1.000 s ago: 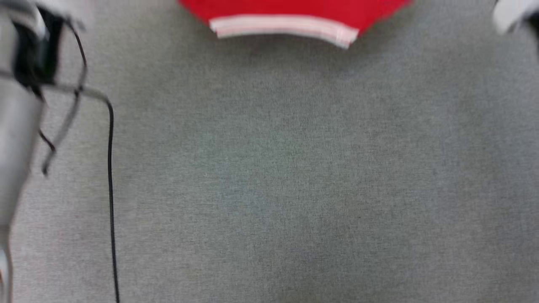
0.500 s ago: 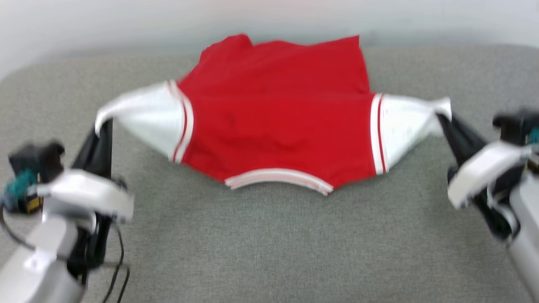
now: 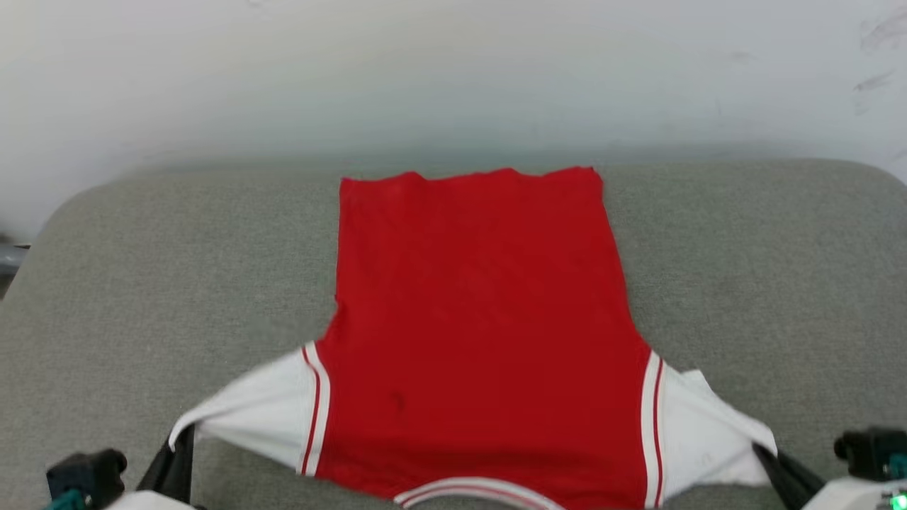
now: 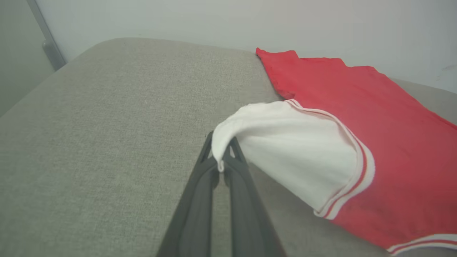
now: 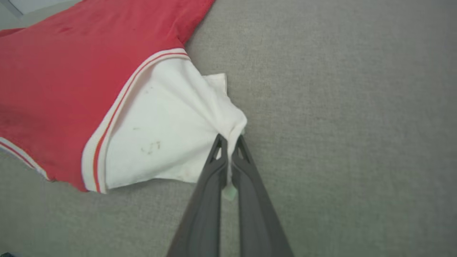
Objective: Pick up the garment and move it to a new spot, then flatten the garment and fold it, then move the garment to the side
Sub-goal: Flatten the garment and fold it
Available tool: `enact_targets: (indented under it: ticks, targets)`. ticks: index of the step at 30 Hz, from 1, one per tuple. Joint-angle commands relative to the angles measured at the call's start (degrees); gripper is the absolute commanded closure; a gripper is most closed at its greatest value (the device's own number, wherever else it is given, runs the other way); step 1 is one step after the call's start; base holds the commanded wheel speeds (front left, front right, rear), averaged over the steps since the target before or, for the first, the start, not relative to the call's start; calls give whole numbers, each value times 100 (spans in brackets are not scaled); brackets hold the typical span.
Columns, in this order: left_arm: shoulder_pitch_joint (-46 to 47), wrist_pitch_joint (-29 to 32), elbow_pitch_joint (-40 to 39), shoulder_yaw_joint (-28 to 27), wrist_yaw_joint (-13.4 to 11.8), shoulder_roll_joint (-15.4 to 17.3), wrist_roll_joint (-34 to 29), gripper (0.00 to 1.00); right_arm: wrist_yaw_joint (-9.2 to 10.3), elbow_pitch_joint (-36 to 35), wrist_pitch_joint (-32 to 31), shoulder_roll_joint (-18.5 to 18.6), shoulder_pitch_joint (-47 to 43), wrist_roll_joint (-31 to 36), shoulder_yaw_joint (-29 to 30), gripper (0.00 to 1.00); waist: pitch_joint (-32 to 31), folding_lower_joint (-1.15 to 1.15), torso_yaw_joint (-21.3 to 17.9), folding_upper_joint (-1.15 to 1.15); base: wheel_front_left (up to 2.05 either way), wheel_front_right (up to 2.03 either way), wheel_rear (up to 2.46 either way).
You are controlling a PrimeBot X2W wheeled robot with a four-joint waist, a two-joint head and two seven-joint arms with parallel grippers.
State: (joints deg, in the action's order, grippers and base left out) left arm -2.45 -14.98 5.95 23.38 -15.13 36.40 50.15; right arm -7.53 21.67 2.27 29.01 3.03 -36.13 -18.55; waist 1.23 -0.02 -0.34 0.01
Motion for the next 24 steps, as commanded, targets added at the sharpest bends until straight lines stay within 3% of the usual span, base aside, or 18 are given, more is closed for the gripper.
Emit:
enact_targets:
  ticks: [1,8,13,14,15,16,20,24]
  targets:
    - [-164,-14,-14,-16,-56,-14,52,100,8,-58,-55,-41,-264,39,102,100,-54,2,26,-1,0,0,0]
    - [-688,-17,1,34,-163,-63,132,100,9,-126,-422,-188,-1234,153,464,100,-148,2,48,-1,0,0,0]
    - [-782,-18,-13,58,-187,-104,135,100,9,-239,-555,-315,-1430,225,709,100,-162,2,73,-1,0,0,0]
    - [-771,-18,-32,69,-191,-116,121,100,9,-273,-584,-354,-1434,248,766,68,-164,2,80,-1,0,0,0]
    - [-758,-19,-54,82,-194,-127,106,100,9,-329,-594,-370,-1413,307,826,16,-164,2,86,-1,0,0,0]
    - [-738,-19,-76,94,-198,-139,89,100,9,-416,-609,-395,-1376,353,894,0,-161,2,93,-1,0,0,0]
    - [-583,-12,-208,186,-207,-174,-26,100,8,-892,-676,-430,-1215,429,1150,0,-110,2,146,-1,0,0,0]
    - [-401,-11,-384,256,-228,-201,-146,100,8,-1574,-773,-166,-854,400,1631,0,28,2,218,-1,0,0,0]
